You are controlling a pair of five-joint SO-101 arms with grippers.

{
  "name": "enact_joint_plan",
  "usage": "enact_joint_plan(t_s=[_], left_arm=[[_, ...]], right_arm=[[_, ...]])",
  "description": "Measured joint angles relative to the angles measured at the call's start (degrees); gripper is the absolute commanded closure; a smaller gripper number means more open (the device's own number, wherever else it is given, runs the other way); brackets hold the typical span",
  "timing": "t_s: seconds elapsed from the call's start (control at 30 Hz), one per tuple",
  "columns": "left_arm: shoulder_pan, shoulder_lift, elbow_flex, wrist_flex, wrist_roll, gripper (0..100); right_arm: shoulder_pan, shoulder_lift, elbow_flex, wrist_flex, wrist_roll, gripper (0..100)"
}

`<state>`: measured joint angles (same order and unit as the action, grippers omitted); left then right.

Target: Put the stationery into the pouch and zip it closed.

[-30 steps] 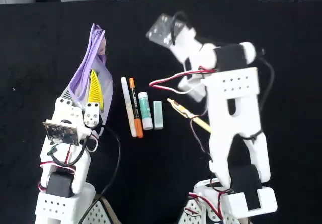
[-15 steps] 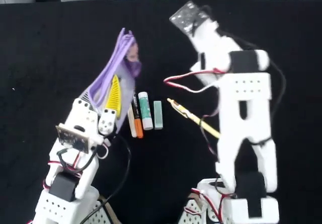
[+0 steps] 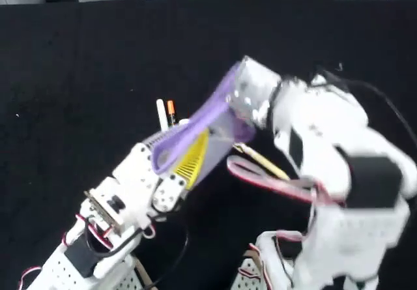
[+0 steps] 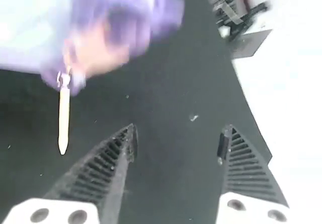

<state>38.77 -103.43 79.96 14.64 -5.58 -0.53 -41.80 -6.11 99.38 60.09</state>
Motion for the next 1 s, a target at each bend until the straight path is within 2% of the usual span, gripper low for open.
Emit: enact_joint_plan(t_s=[0.23,0.43,0.57,0.77,1.0], left_arm=[[1.8,0.0,-2.9,0.0,-0.1,97],[1.7,0.0,-3.3,0.0,-0.1,97],[1.7,0.0,-3.3,0.0,-0.1,97],[1.7,0.0,-3.3,0.0,-0.1,97],[1.8,0.0,-3.3,0.0,-0.1,97]], right_arm=[[-0.2,-12.4,20.4,-1.3,4.2,73.3],[-0.2,-20.9,42.1,-12.6,5.1,73.3],[-0.2,-24.7,51.3,-20.8,5.0,73.3],[-1.1,-28.0,57.1,-30.6,-5.6,73.3],[-10.2,-32.1,57.8,-34.6,-19.0,73.3]])
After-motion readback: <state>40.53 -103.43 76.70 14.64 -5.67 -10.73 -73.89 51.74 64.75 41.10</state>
